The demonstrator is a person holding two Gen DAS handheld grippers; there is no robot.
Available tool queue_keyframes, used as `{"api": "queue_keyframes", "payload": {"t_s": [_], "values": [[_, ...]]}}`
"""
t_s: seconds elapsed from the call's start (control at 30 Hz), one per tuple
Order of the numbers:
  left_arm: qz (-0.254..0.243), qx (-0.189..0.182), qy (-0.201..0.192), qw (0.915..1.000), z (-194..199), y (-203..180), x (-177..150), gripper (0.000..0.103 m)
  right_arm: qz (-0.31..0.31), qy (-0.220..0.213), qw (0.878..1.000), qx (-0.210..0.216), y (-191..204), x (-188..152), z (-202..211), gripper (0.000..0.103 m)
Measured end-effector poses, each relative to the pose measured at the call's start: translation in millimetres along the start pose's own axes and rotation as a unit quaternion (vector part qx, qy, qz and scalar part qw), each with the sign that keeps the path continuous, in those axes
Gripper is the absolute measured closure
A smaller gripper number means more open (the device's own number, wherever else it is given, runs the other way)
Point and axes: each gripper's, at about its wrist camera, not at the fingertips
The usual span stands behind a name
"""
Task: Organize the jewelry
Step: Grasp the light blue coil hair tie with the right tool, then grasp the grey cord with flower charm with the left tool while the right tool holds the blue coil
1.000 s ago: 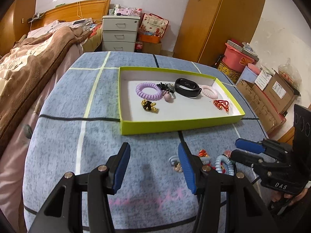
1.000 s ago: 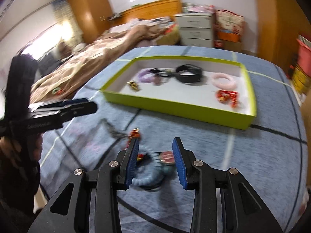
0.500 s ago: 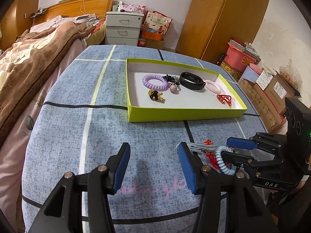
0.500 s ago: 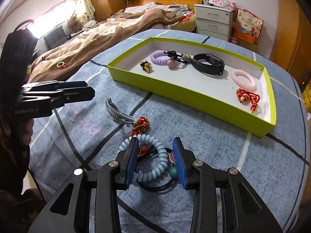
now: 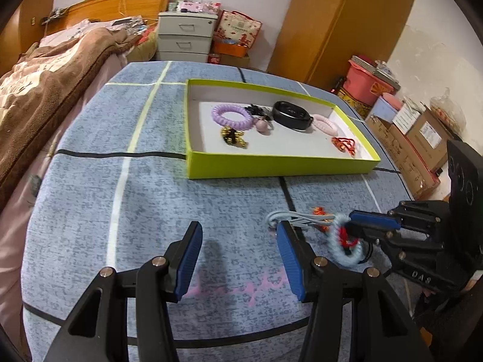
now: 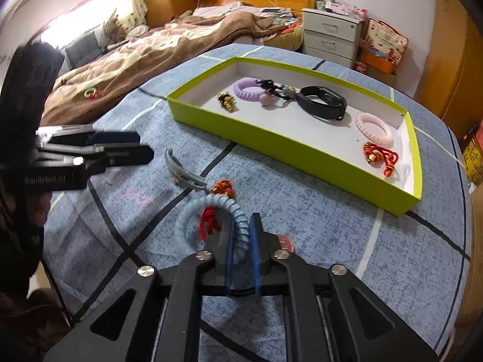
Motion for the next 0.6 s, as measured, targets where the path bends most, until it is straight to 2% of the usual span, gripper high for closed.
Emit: {"api": "queue_keyframes", "payload": {"t_s": [0.23,0.6], "values": [[-0.012,-0.017,0.016,0.9997,-12,-8,-1,0.049,-0.025,-0.011,1.000,0.005,-6,-1,5,0.093],[-0.033,0.006,0.018,0.9993,-25,-20,2,0.049,-0.076,-0.055,0.996,0.013,-22,1,30,0.093]]}}
Point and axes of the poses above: each gripper's, at about its wrist camera, not at the fingertips, and z roughly against the way its jaws point, y to its left, x to its top, and after that the axes turned 5 degrees about -y, right-handed
